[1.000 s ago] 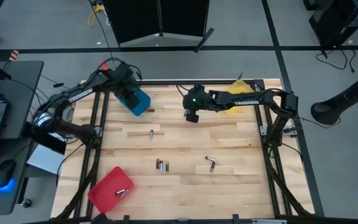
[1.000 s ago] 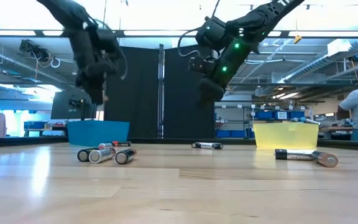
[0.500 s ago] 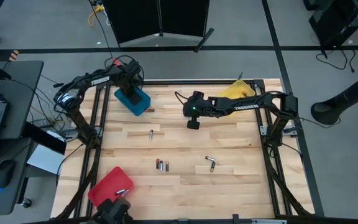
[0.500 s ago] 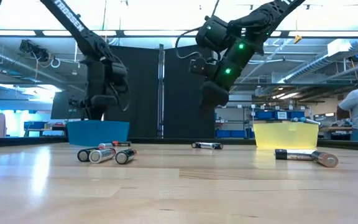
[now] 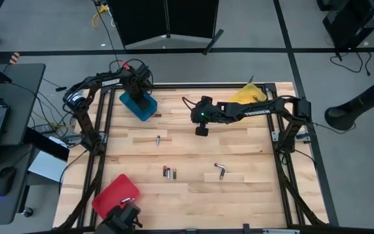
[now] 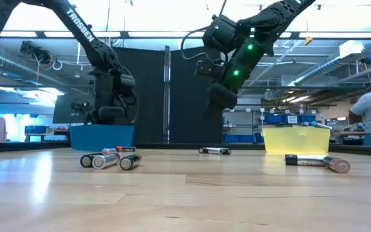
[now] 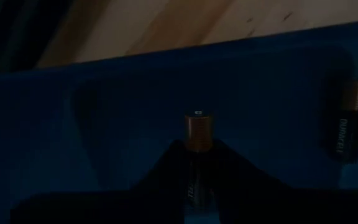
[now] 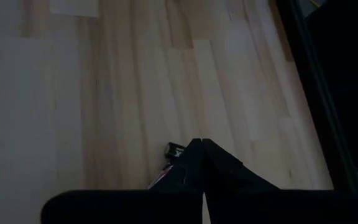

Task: Sort batteries
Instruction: Put the black brown battery into the blue bin, then put the top left black orange battery into the yellow bin

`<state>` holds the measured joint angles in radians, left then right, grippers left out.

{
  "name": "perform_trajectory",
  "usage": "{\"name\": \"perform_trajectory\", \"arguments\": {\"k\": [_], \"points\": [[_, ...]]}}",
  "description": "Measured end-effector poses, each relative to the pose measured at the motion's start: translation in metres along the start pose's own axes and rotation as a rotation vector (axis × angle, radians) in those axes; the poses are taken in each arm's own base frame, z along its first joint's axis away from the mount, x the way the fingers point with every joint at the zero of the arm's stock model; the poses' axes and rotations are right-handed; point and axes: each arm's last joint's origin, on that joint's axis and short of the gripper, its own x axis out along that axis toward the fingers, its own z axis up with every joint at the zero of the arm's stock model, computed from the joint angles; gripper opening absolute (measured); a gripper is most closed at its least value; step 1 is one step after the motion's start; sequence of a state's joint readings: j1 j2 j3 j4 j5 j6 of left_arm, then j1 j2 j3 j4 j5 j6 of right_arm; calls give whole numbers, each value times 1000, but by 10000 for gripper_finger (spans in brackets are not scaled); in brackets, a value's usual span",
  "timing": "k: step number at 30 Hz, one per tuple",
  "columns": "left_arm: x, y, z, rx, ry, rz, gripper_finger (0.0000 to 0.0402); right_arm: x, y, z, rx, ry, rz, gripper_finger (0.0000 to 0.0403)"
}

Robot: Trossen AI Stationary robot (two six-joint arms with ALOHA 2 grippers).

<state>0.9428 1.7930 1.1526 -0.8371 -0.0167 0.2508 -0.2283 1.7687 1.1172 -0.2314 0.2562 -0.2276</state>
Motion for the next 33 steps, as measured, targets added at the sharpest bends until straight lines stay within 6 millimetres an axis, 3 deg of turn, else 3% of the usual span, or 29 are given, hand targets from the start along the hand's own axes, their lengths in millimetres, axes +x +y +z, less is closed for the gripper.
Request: {"name": "perform_trajectory", "arguments": {"k": [11, 18, 22, 26, 33], "points": [[12, 1, 4, -30, 5, -11, 53, 0, 0, 0, -2, -3, 0, 10], [12, 1, 4, -45, 9, -9, 143, 0, 2, 1, -1, -21, 70, 19], [10, 0, 4, -45, 2, -7, 162, 0, 1, 3, 11, -45, 67, 30], [-6, 0, 2, -46, -50, 5, 158, 1, -1, 4, 13, -70, 139, 28], [-56, -8, -9, -70, -308, 50, 132, -1, 0, 15, 47, -215, 299, 7]]}}
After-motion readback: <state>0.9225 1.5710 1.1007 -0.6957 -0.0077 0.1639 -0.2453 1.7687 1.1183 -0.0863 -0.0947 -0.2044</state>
